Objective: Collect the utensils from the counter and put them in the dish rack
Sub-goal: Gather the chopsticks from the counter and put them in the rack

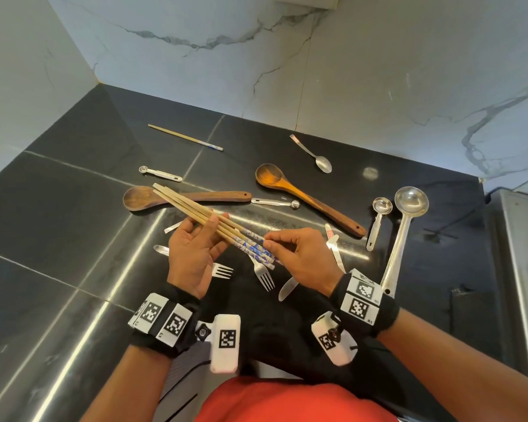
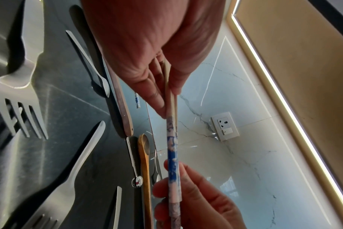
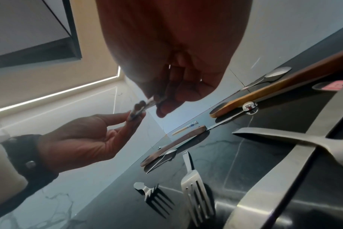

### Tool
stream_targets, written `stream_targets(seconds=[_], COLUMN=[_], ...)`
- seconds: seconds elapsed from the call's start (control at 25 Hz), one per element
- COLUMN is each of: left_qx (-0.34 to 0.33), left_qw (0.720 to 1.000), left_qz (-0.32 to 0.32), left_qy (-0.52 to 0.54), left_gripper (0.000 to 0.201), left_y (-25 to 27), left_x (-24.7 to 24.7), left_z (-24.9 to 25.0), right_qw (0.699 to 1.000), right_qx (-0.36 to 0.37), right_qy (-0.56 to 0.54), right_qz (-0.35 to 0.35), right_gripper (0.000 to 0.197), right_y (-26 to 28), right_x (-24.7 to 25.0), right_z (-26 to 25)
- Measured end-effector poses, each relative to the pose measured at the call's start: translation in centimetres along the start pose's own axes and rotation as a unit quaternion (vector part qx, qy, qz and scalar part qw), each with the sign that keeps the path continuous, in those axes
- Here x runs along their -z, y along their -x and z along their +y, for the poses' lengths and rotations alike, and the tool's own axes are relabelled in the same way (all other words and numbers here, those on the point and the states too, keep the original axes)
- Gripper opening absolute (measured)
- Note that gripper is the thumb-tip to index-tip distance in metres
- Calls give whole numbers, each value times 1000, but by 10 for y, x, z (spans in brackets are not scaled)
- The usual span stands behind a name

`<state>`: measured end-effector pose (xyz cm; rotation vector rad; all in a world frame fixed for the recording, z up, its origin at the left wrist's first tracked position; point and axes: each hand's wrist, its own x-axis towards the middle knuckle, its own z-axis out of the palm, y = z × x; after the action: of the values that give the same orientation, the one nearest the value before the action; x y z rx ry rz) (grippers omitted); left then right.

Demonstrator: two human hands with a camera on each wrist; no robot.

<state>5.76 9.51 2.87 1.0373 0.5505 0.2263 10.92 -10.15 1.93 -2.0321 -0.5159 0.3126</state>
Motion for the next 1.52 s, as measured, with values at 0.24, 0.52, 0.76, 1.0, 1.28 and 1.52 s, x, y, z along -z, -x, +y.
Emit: stream_targets(seconds=[0.24, 0.52, 0.76, 1.0, 1.28, 1.52], left_qx=[-27, -65, -67, -63, -71, -57], left_qw=[999, 998, 998, 997, 994, 994], left_qz=[7, 21, 18, 51, 78, 87], left_qy=[-18, -15, 9, -8, -16, -40], left_gripper=[12, 14, 19, 26, 29, 18], left_y=[3, -7, -24, -50, -82, -91], left_x=[4, 14, 34, 60, 87, 106], left_z=[8, 12, 20, 34, 63, 71], right_qw=[995, 981, 976, 941, 973, 888], right_qx=[-40, -83, -82, -148, 10, 25], right_qy=[-73, -150, -149, -103, 214, 426], right_qz=[-62, -95, -134, -287, -83, -170], right_gripper=[25, 28, 30, 40, 26, 43], right_y=[-9, -29, -53, -95, -281, -367], right_x=[-12, -49, -78, -87, -69, -98], right_z=[-2, -20, -28, -52, -58, -21])
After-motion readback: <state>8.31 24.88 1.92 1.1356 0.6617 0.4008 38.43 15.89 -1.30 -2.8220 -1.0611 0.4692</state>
